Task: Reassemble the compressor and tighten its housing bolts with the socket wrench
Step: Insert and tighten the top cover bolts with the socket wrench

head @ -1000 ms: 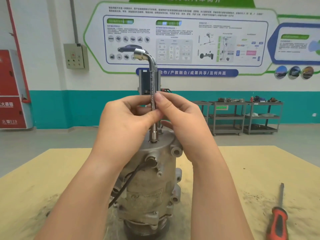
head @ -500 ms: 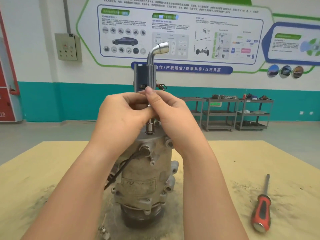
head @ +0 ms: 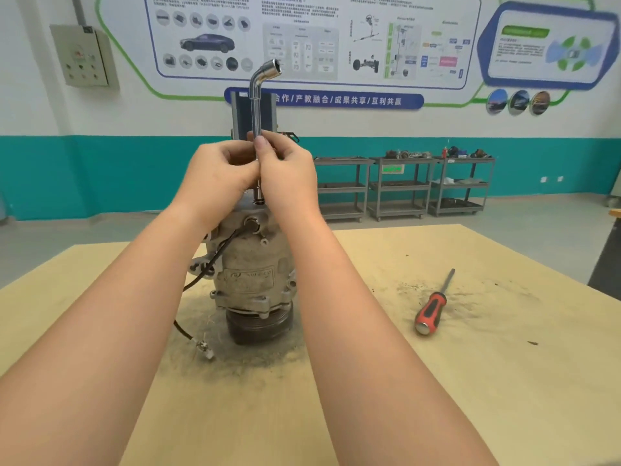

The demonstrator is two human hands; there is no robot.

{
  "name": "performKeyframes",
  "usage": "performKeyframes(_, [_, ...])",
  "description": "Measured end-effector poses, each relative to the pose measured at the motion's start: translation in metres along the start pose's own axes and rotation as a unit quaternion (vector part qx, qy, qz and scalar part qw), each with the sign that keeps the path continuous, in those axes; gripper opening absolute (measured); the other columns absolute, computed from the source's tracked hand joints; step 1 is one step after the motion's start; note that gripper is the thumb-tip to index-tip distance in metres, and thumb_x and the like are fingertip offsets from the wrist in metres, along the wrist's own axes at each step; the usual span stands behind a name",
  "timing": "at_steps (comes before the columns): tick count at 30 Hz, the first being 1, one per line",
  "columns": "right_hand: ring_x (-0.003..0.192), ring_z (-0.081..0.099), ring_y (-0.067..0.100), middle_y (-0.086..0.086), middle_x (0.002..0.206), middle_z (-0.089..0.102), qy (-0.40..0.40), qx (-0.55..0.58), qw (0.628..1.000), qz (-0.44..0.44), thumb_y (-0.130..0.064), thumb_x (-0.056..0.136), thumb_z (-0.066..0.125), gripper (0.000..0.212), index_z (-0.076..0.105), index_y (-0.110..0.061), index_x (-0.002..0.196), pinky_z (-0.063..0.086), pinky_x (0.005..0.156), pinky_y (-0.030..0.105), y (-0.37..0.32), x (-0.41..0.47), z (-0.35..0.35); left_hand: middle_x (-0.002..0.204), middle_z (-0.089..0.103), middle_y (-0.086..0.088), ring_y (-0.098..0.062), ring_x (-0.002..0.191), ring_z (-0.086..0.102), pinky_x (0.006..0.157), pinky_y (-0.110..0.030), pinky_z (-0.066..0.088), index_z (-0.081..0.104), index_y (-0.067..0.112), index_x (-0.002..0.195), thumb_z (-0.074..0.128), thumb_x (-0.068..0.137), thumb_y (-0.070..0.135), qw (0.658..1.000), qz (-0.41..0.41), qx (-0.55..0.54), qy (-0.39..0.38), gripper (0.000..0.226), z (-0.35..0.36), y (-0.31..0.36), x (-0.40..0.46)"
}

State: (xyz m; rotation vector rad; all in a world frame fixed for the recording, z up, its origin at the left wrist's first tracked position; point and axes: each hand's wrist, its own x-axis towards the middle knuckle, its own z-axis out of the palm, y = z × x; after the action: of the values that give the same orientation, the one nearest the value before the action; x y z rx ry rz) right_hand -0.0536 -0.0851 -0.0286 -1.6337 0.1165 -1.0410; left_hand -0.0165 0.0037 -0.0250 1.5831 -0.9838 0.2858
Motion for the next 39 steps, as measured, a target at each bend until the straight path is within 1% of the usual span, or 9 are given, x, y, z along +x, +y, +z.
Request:
performKeyframes(4, [0.111,0.061,0.02,0.0,0.116,0.07,0.034,-0.031,0.999,0.002,-0.032,0.097,0.053,0.029,0.067,-0.021,0.121,0.048,0.095,0.04,0.0,-0.009,0.004,0.086,0.073,0.005,0.007,0.071,0.068,0.062,-0.006,0.047,0.073,0.013,0.099,0.069,0.085,0.003,0.999,-0.021,-0.011,0.03,0.018,-0.001,0.0,-0.001])
performKeyframes(8, [0.101,0.065,0.023,0.006,0.105,0.07,-0.009,-0.026,0.999,0.02,-0.021,0.096,0.057,0.024,0.068,-0.011,0.115,0.051,0.094,0.045,-0.009,0.0,0.0,0.084,0.073,0.004,0.006,0.068,0.068,0.061,-0.007,0.048,0.074,0.018,0.096,0.068,0.086,0.007,0.998,-0.029,-0.002,0.052,0.017,0.0,0.0,-0.001])
performKeyframes(13, [0.103,0.063,0.023,0.008,0.109,0.068,-0.092,-0.091,0.991,-0.014,-0.005,0.096,0.052,0.025,0.061,-0.006,0.119,0.05,0.095,0.04,-0.033,0.021,-0.013,0.088,0.076,0.005,-0.006,0.082,0.073,0.079,-0.02,0.055,0.074,0.024,0.095,0.067,0.091,0.015,1.0,-0.024,-0.017,0.005,0.012,-0.002,-0.004,0.003])
performKeyframes(17, [0.08,0.069,0.013,0.001,0.086,0.073,-0.149,-0.104,0.983,0.008,-0.006,0.097,0.052,0.012,0.063,-0.011,0.098,0.056,0.069,0.026,-0.054,0.039,-0.024,0.085,0.077,0.003,-0.015,0.086,0.074,0.086,-0.031,0.059,0.072,0.02,0.095,0.059,0.095,0.007,0.995,-0.054,-0.076,-0.033,0.018,-0.006,-0.009,0.007])
performKeyframes(20, [0.077,0.072,0.016,0.005,0.082,0.073,-0.171,-0.077,0.982,0.025,-0.005,0.093,0.06,0.007,0.064,-0.008,0.099,0.057,0.079,0.032,-0.056,0.044,-0.028,0.087,0.077,0.002,-0.016,0.088,0.074,0.09,-0.036,0.058,0.07,0.011,0.105,0.064,0.092,0.013,0.992,-0.075,-0.087,-0.043,0.014,-0.006,-0.009,0.01])
performKeyframes(25, [0.063,0.067,0.009,0.004,0.076,0.069,-0.15,-0.072,0.986,-0.001,-0.008,0.088,0.069,0.015,0.066,-0.002,0.101,0.051,0.06,0.018,-0.051,0.041,-0.02,0.101,0.075,0.005,-0.011,0.098,0.07,0.09,-0.03,0.055,0.072,0.021,0.103,0.079,0.081,0.027,0.997,-0.073,-0.026,-0.027,0.023,-0.005,-0.01,0.011])
performKeyframes(29, [0.076,0.068,0.018,0.007,0.082,0.069,-0.157,-0.093,0.983,0.005,-0.011,0.091,0.066,0.011,0.064,-0.005,0.101,0.057,0.083,0.033,-0.053,0.038,-0.016,0.089,0.073,0.007,-0.006,0.086,0.071,0.071,-0.014,0.054,0.07,0.023,0.093,0.08,0.08,0.02,0.996,-0.074,-0.042,0.013,0.017,-0.005,-0.011,0.012])
performKeyframes(32, [0.079,0.07,0.024,0.01,0.082,0.07,-0.175,-0.091,0.98,0.037,-0.004,0.094,0.058,0.01,0.062,0.0,0.103,0.056,0.09,0.044,-0.056,0.039,-0.017,0.083,0.073,0.007,-0.005,0.08,0.072,0.072,-0.016,0.055,0.071,0.022,0.09,0.079,0.081,0.017,0.996,-0.079,-0.046,0.024,0.014,-0.006,-0.012,0.012])
performKeyframes(39, [0.092,0.071,0.024,0.014,0.098,0.072,-0.123,-0.151,0.981,0.016,-0.015,0.081,0.078,0.033,0.066,-0.001,0.109,0.056,0.089,0.04,-0.055,0.041,-0.026,0.101,0.073,-0.003,-0.012,0.088,0.074,0.078,-0.023,0.059,0.067,0.016,0.1,0.069,0.09,0.008,0.991,-0.077,-0.103,-0.023,0.013,-0.005,-0.01,0.012])
